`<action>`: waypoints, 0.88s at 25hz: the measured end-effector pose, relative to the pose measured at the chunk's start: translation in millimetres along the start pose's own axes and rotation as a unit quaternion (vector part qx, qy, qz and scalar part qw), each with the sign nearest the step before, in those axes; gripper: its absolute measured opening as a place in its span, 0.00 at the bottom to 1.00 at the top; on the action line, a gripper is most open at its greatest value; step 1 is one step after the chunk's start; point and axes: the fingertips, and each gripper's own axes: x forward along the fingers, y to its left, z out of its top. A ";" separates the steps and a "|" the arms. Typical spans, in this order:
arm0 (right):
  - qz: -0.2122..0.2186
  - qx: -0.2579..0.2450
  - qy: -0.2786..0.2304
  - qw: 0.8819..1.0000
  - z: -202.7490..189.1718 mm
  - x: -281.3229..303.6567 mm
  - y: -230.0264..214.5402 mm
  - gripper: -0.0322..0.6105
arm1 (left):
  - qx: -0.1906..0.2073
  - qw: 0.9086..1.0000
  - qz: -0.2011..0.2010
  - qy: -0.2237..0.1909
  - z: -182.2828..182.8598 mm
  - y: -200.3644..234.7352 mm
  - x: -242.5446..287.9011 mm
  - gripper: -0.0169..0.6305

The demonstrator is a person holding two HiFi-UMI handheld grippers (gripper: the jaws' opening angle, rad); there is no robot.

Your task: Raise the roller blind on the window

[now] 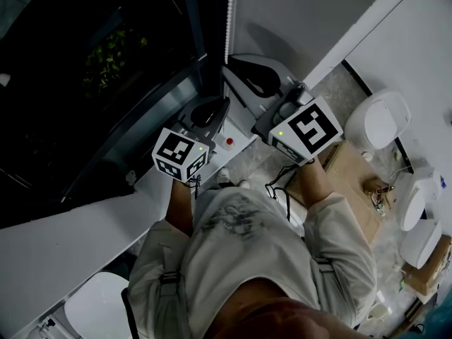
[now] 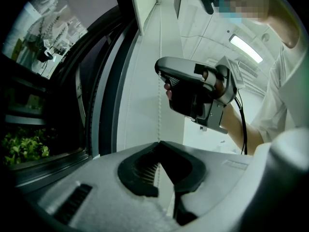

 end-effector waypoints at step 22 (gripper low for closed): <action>-0.022 0.074 0.040 0.996 -60.8 -5.6 1.7 0.07 | -0.022 0.999 0.020 0.035 -58.9 3.2 7.8 0.04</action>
